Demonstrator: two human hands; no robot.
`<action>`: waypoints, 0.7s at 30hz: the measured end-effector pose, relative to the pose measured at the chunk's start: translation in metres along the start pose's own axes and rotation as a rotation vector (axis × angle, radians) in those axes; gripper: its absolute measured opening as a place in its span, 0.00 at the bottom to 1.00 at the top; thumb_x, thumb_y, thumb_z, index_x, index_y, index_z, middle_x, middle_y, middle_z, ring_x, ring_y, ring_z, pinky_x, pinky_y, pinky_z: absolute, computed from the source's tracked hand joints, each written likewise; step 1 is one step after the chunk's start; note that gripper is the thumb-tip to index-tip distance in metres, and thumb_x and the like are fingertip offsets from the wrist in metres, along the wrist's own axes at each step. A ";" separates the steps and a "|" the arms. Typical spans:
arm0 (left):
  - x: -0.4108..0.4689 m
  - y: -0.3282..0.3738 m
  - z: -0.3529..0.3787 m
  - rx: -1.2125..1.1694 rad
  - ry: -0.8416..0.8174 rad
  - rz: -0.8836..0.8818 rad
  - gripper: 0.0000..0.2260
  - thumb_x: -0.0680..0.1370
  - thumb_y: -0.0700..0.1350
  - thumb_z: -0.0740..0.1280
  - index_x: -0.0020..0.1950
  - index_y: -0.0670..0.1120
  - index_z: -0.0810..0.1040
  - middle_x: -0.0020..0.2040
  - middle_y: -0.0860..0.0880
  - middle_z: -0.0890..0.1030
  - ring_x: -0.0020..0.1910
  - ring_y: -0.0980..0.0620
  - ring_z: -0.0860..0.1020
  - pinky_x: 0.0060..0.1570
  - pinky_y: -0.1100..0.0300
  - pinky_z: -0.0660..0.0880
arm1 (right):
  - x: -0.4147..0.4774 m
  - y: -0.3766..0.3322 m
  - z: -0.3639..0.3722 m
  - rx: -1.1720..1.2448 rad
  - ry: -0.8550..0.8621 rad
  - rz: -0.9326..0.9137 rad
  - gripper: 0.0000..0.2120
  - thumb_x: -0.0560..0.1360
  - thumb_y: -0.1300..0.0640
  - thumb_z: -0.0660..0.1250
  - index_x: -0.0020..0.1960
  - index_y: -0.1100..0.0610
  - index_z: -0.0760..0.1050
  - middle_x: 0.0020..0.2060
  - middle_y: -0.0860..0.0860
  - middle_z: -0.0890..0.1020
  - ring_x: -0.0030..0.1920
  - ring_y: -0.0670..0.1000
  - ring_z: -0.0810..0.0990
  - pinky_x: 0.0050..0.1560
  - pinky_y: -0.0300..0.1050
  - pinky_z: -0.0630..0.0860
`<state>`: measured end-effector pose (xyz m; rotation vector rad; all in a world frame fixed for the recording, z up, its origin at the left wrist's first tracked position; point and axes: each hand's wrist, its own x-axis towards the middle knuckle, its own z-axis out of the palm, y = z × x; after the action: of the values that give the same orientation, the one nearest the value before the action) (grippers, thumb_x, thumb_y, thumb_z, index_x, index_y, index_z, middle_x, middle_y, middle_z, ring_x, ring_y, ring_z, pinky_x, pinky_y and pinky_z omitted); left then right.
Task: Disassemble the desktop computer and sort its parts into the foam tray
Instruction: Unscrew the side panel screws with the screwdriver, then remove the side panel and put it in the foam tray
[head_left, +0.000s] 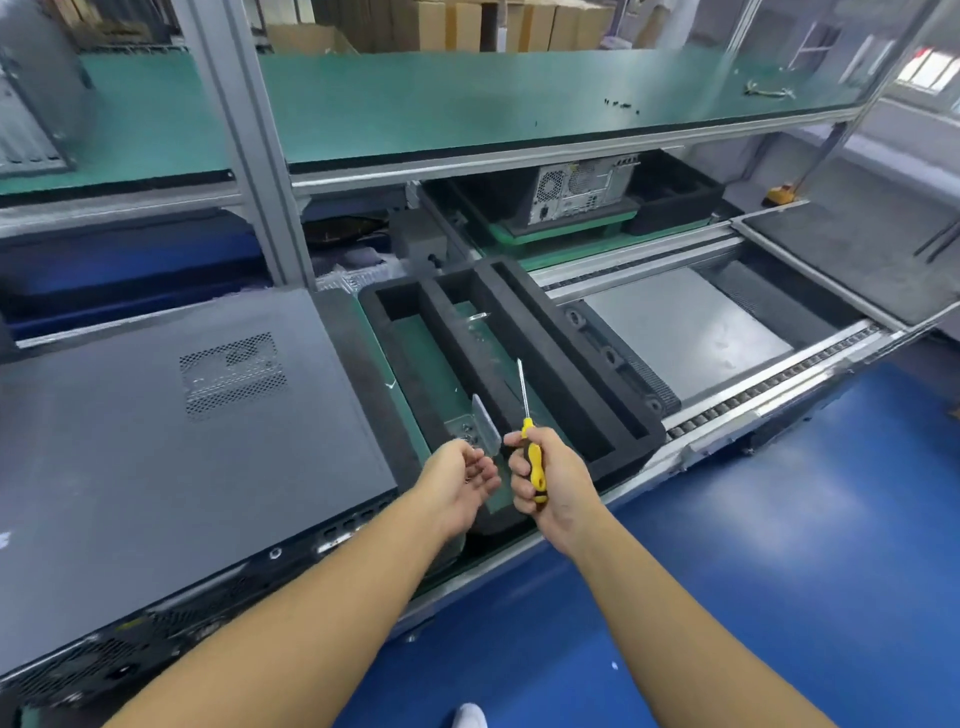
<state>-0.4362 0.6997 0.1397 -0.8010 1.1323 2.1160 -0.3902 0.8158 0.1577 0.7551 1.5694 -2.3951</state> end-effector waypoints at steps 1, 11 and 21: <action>0.016 0.002 0.007 -0.004 0.030 -0.003 0.08 0.78 0.38 0.57 0.39 0.41 0.71 0.36 0.44 0.72 0.36 0.48 0.73 0.44 0.55 0.75 | 0.009 -0.007 -0.008 0.004 0.011 0.013 0.09 0.77 0.51 0.61 0.47 0.56 0.76 0.28 0.49 0.69 0.25 0.47 0.62 0.22 0.39 0.57; 0.140 0.034 0.036 0.080 0.259 -0.032 0.11 0.81 0.48 0.58 0.52 0.41 0.69 0.48 0.43 0.70 0.41 0.48 0.69 0.46 0.58 0.70 | 0.063 -0.024 -0.068 0.072 0.039 0.106 0.07 0.77 0.53 0.61 0.48 0.55 0.74 0.29 0.48 0.68 0.26 0.47 0.61 0.24 0.40 0.56; 0.170 0.039 0.054 0.223 0.405 -0.124 0.34 0.75 0.63 0.59 0.77 0.46 0.62 0.77 0.46 0.63 0.74 0.45 0.63 0.71 0.46 0.59 | 0.084 -0.026 -0.077 0.101 0.000 0.092 0.08 0.75 0.52 0.62 0.48 0.56 0.74 0.30 0.49 0.69 0.25 0.48 0.62 0.25 0.41 0.57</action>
<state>-0.5852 0.7665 0.0580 -1.1903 1.4536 1.7315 -0.4487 0.9062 0.1120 0.8275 1.3898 -2.4224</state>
